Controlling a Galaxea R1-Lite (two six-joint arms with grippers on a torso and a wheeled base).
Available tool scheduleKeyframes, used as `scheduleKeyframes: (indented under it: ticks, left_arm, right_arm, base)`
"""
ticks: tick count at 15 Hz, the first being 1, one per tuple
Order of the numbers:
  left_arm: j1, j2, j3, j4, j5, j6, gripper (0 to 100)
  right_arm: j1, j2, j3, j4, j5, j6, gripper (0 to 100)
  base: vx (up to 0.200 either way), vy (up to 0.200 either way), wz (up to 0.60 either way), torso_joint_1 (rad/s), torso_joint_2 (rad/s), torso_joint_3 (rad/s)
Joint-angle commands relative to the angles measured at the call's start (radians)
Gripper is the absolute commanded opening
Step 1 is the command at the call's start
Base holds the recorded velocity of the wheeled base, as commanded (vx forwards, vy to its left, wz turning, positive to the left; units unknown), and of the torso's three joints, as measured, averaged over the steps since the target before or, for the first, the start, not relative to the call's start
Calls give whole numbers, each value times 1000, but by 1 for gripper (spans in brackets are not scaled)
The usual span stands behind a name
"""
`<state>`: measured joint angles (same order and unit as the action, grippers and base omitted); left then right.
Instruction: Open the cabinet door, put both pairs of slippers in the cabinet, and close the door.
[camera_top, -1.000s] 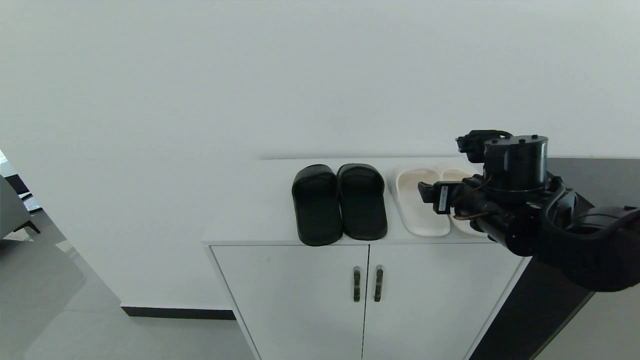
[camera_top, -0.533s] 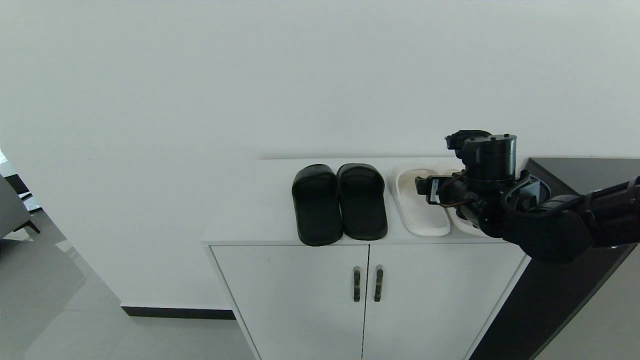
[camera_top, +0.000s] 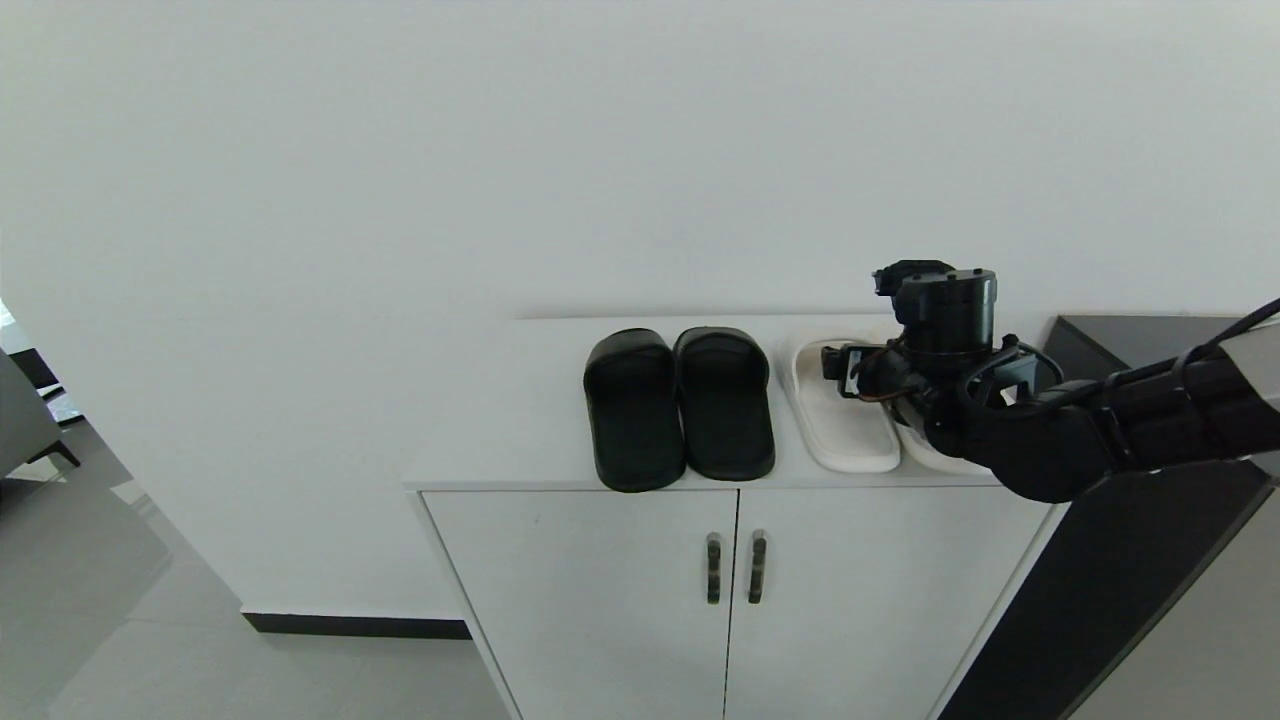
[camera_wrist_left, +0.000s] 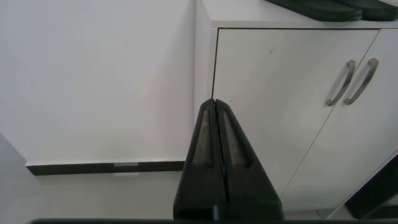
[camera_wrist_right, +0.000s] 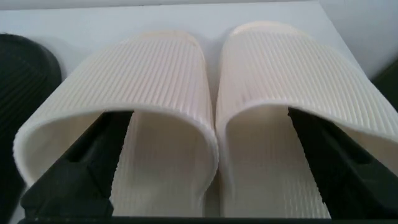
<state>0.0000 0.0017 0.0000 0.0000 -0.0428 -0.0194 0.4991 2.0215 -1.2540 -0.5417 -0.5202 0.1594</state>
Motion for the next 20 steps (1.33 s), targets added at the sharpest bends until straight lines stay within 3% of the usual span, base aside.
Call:
scheduleKeyframes:
  ticks: [1, 9, 20]
  left_arm:
    - [0, 0, 0, 0, 0, -1, 0]
    - [0, 0, 0, 0, 0, -1, 0]
    - [0, 0, 0, 0, 0, -1, 0]
  right_arm:
    - [-4, 20, -11, -1, 2, 0, 0]
    - [33, -66, 10, -3, 32, 0, 0]
    - [139, -630, 585, 8, 523, -35, 0]
  base:
    - [0, 0, 0, 0, 0, 0]
    - [0, 0, 0, 0, 0, 0]
    - [0, 0, 0, 0, 0, 0]
